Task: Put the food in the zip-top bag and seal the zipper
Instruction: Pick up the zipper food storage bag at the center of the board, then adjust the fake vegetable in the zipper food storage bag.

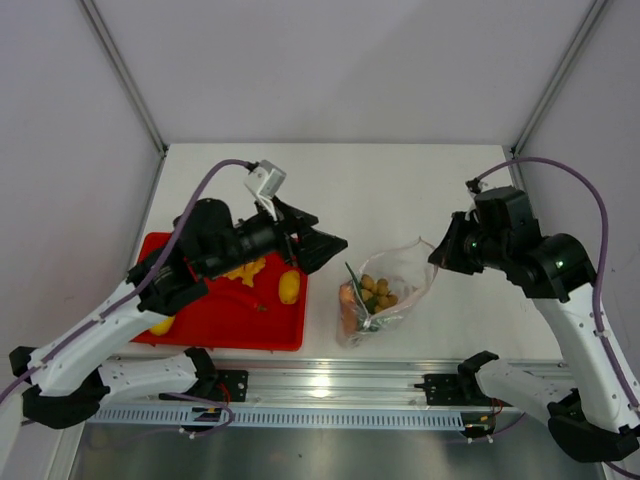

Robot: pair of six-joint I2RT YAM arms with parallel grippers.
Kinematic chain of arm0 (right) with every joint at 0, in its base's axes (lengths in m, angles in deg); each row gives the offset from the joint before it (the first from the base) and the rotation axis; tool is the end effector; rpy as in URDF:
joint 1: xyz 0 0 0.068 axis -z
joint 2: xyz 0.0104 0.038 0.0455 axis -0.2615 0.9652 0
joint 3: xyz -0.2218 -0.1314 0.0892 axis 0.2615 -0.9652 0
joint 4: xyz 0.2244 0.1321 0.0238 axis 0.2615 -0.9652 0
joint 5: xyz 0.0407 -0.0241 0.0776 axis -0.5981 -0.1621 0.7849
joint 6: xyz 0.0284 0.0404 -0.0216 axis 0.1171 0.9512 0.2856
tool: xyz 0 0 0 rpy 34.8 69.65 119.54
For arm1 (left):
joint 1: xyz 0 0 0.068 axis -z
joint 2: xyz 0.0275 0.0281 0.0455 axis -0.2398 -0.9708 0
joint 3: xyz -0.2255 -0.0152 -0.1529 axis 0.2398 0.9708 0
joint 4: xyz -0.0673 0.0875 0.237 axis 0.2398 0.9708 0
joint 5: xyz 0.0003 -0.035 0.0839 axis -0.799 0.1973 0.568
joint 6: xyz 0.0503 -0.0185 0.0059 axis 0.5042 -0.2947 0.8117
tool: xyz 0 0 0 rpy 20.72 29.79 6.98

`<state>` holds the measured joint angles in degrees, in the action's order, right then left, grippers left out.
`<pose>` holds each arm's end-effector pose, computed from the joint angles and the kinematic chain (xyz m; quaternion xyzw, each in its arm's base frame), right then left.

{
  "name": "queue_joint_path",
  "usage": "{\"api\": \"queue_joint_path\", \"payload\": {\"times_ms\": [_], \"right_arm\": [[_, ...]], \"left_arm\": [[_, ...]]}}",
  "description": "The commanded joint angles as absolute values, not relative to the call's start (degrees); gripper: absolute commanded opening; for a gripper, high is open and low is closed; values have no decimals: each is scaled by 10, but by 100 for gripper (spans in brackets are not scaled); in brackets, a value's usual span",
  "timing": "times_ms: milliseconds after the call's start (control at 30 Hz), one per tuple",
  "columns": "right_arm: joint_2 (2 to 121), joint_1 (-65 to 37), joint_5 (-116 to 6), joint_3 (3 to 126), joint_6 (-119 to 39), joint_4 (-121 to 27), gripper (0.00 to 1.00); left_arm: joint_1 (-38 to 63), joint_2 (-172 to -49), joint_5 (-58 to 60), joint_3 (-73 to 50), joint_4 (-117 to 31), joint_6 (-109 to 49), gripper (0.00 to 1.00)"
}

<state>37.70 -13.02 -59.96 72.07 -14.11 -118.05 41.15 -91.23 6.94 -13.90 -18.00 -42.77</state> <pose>0.1303 0.0717 0.4194 0.0292 0.9245 0.2108 0.3162 0.1094 -0.1594 0.4607 0.2071 0.7010 -0.4490 0.5139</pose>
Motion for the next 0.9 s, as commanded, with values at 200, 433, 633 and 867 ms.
{"api": "queue_joint_path", "payload": {"times_ms": [200, 433, 633, 867], "right_arm": [[409, -84, -633, 862, -213, -1206, 0], [399, -82, -586, 796, -206, -1164, 0], [399, -80, -574, 782, -208, -1154, 0], [389, -79, -557, 772, -205, -1152, 0]], "left_arm": [[410, -984, -31, -150, -194, -452, 99], [410, -1011, -15, -135, -170, -445, 98], [408, -1027, -24, -98, -182, -439, 72], [409, -1048, -63, -52, -209, -470, 69]]}}
